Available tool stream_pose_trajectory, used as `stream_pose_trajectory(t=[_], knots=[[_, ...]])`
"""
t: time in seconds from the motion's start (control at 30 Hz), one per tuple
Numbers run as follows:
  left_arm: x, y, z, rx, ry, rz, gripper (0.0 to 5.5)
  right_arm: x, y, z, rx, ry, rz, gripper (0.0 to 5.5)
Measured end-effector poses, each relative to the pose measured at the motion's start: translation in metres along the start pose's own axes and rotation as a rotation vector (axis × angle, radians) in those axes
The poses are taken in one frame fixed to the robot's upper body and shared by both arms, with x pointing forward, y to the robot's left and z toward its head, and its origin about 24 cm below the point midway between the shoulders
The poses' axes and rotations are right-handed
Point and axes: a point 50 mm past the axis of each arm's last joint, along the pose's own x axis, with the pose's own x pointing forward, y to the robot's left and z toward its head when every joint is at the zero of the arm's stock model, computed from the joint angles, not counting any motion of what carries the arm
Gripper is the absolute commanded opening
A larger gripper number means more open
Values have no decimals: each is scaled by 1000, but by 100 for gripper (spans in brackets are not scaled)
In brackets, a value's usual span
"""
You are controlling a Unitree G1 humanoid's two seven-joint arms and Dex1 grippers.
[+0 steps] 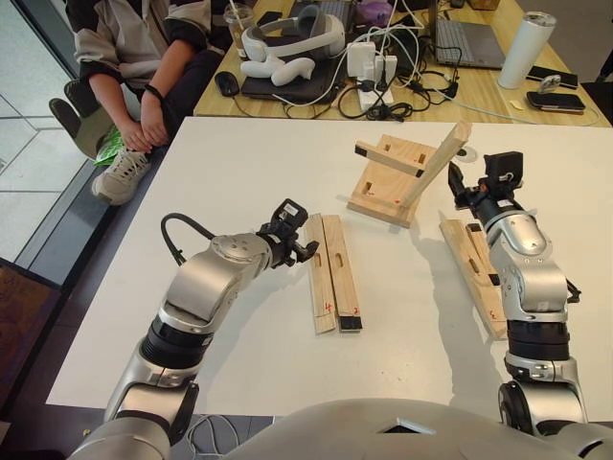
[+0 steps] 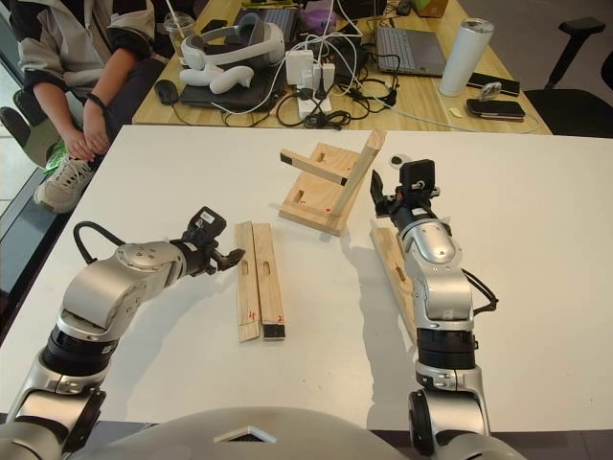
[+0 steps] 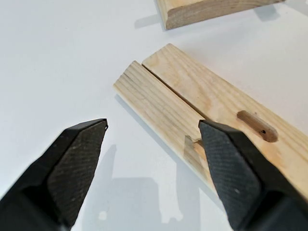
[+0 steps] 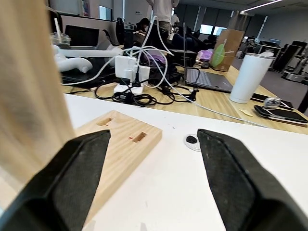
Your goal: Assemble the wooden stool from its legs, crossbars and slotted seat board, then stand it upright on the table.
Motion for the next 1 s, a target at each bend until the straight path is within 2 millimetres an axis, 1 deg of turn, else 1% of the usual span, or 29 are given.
stream_pose_trajectory(t=[0.2, 0.27, 0.37, 0.47, 0.53, 0.57, 0.6, 0.63, 0.7, 0.8, 0.83, 0.9, 1.0], knots=[[0, -1, -4, 9, 20, -24, 352, -1, -22, 2, -52, -13, -112, 332], [1, -1, -8, 21, 43, -29, 352, -3, -21, 3, -56, -20, -111, 332], [2, 6, -17, 28, 95, -24, 352, -16, -10, 11, -58, -65, -70, 332], [1, 11, -21, -19, 123, -34, 352, -36, 13, 22, 7, -102, 44, 332], [2, 12, -24, -56, 146, -32, 352, -58, 40, 27, 80, -105, 240, 332], [2, 12, -23, -61, 143, -31, 352, -63, 48, 28, 95, -100, 292, 332], [2, 13, -19, -65, 130, -26, 352, -81, 65, 27, 125, -74, 401, 332], [1, 15, -16, -61, 119, -20, 352, -90, 75, 24, 146, -43, 454, 332], [0, 17, -9, -48, 97, -6, 352, -101, 89, 18, 165, 20, 509, 332], [-1, 19, 4, -62, 38, 19, 352, -103, 106, 9, 188, 121, 538, 332], [-1, 22, 15, -94, -15, 49, 352, -101, 113, -2, 198, 199, 540, 332], [-2, 29, 32, -142, -106, 107, 352, -101, 125, -17, 212, 309, 552, 332], [-3, 33, 42, -239, -192, 166, 352, -94, 139, -24, 246, 396, 547, 332]])
